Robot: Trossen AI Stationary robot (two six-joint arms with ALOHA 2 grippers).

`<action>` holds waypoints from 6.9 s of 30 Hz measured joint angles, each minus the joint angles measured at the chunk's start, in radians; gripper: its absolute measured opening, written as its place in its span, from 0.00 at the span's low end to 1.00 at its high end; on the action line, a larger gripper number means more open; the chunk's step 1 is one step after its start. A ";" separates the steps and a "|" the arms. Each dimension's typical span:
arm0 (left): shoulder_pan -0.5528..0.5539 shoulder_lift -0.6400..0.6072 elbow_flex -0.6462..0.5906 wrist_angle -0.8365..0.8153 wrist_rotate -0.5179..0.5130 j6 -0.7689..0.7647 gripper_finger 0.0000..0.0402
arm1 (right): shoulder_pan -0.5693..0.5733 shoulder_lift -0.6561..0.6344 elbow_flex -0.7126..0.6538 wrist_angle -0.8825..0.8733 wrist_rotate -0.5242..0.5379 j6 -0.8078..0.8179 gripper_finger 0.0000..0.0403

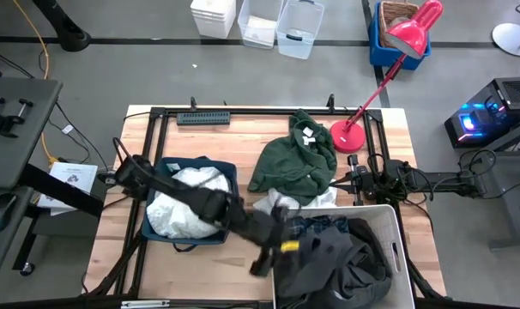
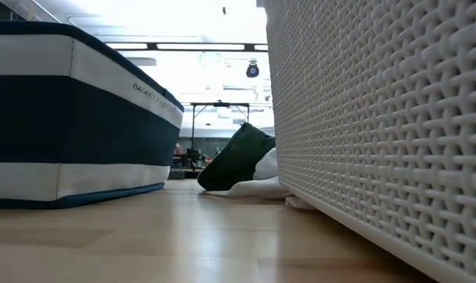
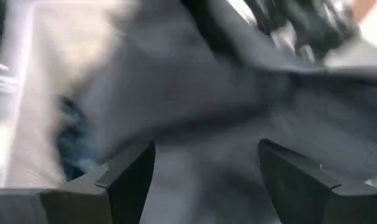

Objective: Sort clothes
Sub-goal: Put the gray shorts into the white laundry bin, then put the green shirt into the white laundry bin, then put the white polo into the blue laundry bin

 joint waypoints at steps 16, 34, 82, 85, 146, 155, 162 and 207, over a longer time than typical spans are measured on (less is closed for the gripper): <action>0.301 -0.129 0.027 -0.233 -0.080 -0.023 0.67 | 0.000 0.000 0.000 0.000 0.000 0.000 0.00; 0.669 -0.112 -0.747 0.339 -0.011 -0.025 0.67 | 0.000 -0.001 0.000 0.000 0.000 0.000 0.00; 0.603 -0.448 -0.549 0.842 0.148 0.186 0.02 | 0.000 -0.001 0.000 -0.001 0.000 0.000 0.00; 0.519 -0.440 -0.497 0.953 0.225 0.132 0.01 | 0.000 -0.001 0.000 -0.001 0.000 0.000 0.00; 0.105 -0.079 -0.056 0.255 0.101 0.071 0.67 | 0.000 0.000 0.000 -0.001 0.000 0.000 0.00; 0.341 -0.224 -0.180 0.076 0.104 0.054 0.68 | 0.000 -0.001 0.000 -0.001 0.000 0.000 0.00; 0.532 -0.266 -0.594 0.350 0.225 -0.056 0.68 | 0.000 -0.001 0.000 -0.001 0.000 0.000 0.00; 0.605 -0.363 -0.708 0.423 0.181 0.264 0.01 | 0.000 -0.001 0.000 -0.002 0.009 -0.003 0.00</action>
